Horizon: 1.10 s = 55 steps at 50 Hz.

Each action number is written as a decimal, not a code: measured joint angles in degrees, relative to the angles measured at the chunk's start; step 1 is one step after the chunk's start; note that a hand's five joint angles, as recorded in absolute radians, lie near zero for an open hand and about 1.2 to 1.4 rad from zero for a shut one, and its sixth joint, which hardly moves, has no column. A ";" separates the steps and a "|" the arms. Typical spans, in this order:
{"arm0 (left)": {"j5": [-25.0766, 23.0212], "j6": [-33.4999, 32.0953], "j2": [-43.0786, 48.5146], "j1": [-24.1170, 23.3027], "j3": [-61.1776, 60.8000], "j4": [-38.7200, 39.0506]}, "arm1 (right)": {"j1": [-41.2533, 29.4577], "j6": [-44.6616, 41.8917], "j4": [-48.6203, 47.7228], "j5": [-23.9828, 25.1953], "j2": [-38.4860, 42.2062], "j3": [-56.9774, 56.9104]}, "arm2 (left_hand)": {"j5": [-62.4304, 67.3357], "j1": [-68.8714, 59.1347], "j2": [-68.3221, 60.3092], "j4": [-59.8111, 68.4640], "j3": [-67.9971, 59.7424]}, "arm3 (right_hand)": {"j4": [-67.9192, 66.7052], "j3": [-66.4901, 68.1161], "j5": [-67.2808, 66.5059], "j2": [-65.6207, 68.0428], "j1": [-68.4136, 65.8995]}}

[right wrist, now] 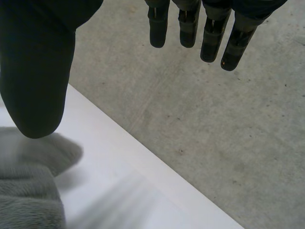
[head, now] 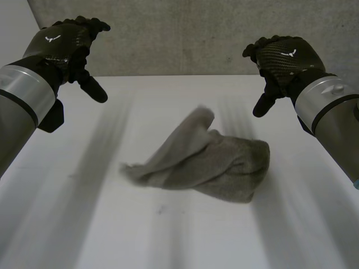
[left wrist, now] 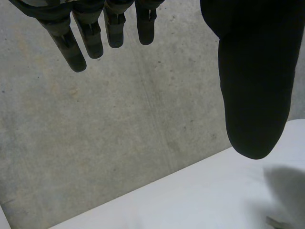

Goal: Fold the towel.

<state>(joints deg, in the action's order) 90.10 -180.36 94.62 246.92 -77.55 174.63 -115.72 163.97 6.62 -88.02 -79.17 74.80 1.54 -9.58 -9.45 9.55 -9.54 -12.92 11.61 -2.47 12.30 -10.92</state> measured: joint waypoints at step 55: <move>-11.89 -8.45 46.98 -14.12 22.08 10.18 | 8.44 3.28 -0.80 7.67 16.51 10.08 | 20.27 -23.04 -22.79 22.33 -22.28 | -10.93 11.92 -10.85 11.43 -10.20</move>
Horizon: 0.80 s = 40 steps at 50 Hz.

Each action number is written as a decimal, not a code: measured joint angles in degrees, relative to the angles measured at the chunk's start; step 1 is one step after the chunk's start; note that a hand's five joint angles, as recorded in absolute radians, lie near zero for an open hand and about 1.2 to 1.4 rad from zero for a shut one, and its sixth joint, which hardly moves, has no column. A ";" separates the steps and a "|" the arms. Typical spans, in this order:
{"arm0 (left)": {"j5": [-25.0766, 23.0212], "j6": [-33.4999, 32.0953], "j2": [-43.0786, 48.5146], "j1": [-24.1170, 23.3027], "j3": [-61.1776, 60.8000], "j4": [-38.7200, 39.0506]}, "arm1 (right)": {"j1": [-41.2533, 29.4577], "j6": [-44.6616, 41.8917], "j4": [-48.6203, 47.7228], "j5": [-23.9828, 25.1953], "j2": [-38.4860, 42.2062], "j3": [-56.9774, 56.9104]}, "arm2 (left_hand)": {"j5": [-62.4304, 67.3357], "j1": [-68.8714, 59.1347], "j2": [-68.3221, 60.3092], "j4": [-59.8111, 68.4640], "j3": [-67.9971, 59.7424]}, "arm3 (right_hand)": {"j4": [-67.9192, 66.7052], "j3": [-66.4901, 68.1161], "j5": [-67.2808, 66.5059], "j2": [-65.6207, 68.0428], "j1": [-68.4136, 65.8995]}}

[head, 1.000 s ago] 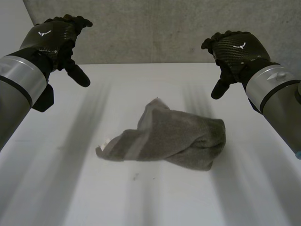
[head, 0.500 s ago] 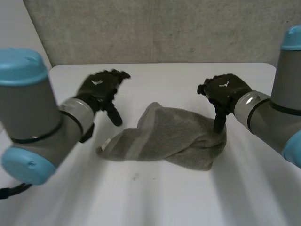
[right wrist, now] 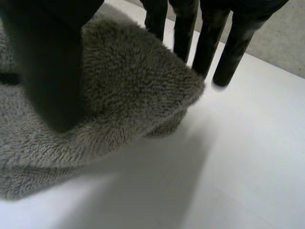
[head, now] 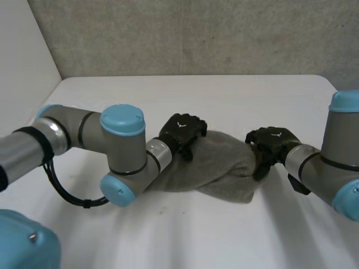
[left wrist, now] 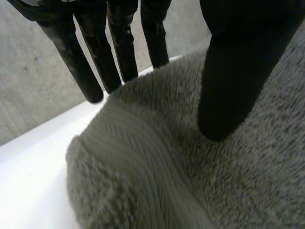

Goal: Fold the towel.

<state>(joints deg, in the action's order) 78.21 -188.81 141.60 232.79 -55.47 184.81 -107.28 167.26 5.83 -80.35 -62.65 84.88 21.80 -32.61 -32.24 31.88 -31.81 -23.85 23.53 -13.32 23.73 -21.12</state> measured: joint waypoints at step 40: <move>9.84 -19.92 -28.37 2.97 -41.59 16.33 | -15.13 -13.17 -4.34 2.39 0.63 0.72 | 26.04 -24.34 -25.05 25.94 -25.54 | -25.34 25.56 -26.16 24.85 -20.80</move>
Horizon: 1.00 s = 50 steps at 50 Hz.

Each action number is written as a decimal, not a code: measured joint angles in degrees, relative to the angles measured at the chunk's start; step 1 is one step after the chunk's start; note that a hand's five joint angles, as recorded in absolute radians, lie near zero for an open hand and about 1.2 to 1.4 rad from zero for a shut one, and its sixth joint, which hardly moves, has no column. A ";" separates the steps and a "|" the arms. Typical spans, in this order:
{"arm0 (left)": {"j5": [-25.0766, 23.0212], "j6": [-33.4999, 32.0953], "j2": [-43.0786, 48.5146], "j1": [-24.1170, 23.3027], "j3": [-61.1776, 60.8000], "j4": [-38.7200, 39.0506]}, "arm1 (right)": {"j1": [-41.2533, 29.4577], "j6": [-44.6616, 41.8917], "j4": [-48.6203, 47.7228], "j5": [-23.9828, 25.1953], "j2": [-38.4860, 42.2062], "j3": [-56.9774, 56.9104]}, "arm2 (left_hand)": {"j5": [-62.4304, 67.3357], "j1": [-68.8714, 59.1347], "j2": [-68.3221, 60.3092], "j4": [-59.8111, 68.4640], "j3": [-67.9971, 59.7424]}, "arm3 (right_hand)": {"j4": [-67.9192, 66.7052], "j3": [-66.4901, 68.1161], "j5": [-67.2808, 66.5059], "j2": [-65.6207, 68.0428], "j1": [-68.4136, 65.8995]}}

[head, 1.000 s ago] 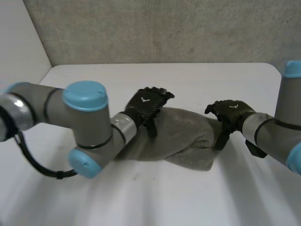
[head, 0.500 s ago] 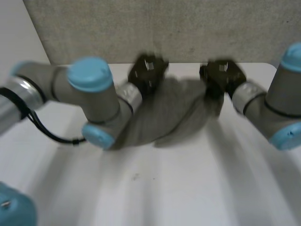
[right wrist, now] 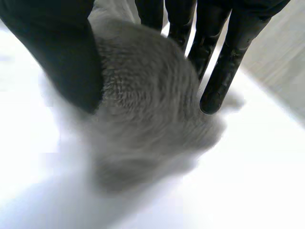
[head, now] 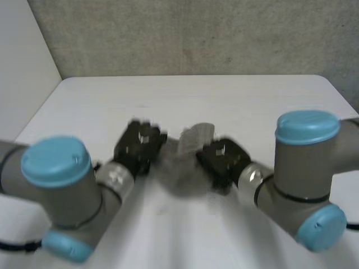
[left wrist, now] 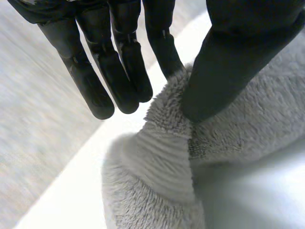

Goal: Fold the towel.

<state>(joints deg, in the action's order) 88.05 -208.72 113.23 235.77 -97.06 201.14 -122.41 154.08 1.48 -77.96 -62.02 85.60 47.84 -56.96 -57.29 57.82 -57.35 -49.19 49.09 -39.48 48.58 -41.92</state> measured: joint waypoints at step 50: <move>-13.85 19.89 16.84 0.73 31.34 -22.23 | 10.96 3.84 4.40 0.78 -10.32 6.16 | -39.06 38.18 38.49 -39.12 38.57 | 32.27 -33.38 33.71 -29.97 2.09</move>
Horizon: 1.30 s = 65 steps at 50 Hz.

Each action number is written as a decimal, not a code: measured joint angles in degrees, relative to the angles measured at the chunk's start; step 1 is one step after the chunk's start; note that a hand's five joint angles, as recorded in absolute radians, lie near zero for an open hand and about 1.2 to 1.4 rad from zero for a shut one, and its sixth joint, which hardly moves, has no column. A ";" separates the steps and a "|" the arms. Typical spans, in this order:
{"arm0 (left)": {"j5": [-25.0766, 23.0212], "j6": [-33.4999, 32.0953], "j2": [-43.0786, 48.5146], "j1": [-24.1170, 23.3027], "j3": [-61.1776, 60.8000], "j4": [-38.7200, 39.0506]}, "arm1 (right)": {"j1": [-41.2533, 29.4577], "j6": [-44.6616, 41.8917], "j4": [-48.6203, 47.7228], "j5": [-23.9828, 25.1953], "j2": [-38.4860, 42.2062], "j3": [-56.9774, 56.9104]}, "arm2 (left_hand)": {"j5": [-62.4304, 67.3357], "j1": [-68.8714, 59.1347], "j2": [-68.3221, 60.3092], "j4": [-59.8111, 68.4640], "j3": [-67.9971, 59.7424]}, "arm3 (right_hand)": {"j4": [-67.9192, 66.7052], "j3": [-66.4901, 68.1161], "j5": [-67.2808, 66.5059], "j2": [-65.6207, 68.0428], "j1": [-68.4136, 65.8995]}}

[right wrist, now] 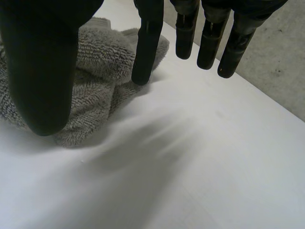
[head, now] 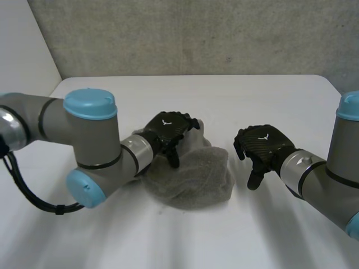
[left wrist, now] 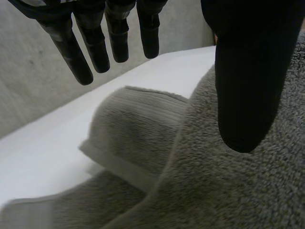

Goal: Fold the towel.

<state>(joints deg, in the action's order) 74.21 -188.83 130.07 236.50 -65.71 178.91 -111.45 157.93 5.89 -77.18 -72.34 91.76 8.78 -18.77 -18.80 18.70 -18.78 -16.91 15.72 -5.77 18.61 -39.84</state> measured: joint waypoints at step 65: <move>5.89 -8.66 -33.40 1.59 -23.56 -6.15 | -8.54 -6.20 5.98 25.47 31.40 -39.04 | 48.96 -46.90 -49.95 50.01 -50.00 | -41.58 42.61 -40.36 41.23 -13.25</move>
<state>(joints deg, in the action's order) 80.10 -197.49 96.67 238.09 -89.28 172.76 -120.00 151.72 11.87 -51.70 -40.94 52.72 57.74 -65.67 -68.74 68.70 -68.78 -58.49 58.33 -46.13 59.84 -53.08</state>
